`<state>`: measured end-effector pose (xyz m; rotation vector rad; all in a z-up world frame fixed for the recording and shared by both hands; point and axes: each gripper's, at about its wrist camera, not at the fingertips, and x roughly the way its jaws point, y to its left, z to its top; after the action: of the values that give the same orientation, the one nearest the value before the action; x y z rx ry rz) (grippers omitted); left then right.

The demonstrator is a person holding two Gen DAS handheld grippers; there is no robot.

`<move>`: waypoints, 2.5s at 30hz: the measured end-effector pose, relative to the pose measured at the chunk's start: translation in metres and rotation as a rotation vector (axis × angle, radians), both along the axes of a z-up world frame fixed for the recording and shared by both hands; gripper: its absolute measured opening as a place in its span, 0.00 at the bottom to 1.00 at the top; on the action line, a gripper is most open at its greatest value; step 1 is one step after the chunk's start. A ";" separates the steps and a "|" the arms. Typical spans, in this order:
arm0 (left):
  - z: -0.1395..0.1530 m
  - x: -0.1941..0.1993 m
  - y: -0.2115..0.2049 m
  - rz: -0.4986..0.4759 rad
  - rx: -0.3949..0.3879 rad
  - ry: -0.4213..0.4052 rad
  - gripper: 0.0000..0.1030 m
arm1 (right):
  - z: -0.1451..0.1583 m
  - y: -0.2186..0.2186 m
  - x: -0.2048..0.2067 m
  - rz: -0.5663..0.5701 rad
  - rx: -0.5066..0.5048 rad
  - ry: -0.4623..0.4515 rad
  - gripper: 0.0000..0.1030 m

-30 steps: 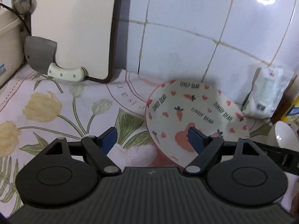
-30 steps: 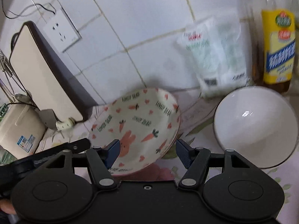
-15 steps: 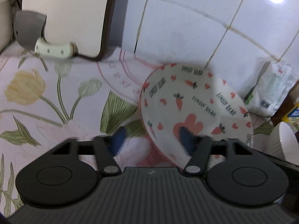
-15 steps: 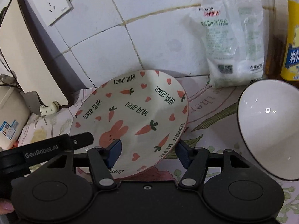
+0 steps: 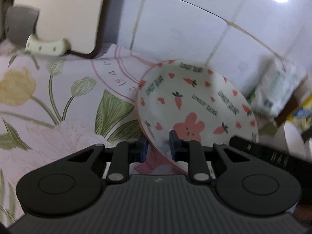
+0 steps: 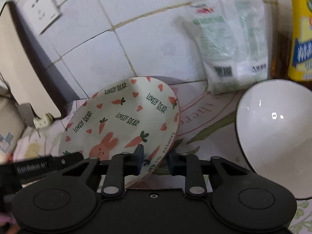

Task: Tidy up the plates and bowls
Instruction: 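Lift the bunny plate and carry it over the blue plate stack, then lower the bunny plate with both grippers onto the blue plate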

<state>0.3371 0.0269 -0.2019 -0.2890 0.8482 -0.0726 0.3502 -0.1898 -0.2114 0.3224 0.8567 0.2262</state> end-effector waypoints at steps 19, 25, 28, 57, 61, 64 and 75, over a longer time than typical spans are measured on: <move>0.060 -0.074 0.017 0.000 -0.086 0.034 0.21 | 0.061 0.008 -0.073 0.088 -0.001 -0.133 0.25; 0.088 -0.109 0.014 -0.020 -0.074 -0.002 0.21 | 0.091 0.006 -0.107 0.088 0.013 -0.180 0.25; 0.098 -0.128 0.012 -0.034 -0.079 -0.014 0.21 | 0.105 0.001 -0.128 0.083 0.033 -0.195 0.25; 0.042 -0.214 -0.036 -0.145 -0.035 0.119 0.21 | 0.064 -0.038 -0.246 -0.028 -0.012 -0.067 0.26; 0.034 -0.214 -0.034 -0.144 -0.052 0.146 0.21 | 0.058 -0.037 -0.246 -0.029 -0.023 -0.045 0.26; 0.033 -0.214 -0.032 -0.140 -0.051 0.153 0.21 | 0.058 -0.035 -0.246 -0.023 -0.032 -0.035 0.26; 0.028 -0.208 -0.035 -0.139 -0.064 0.186 0.21 | 0.059 -0.032 -0.242 -0.033 -0.085 -0.002 0.27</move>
<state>0.1289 -0.0082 -0.1742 -0.2996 1.0514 -0.2054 0.1082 -0.2219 -0.1521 0.2570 0.8559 0.1591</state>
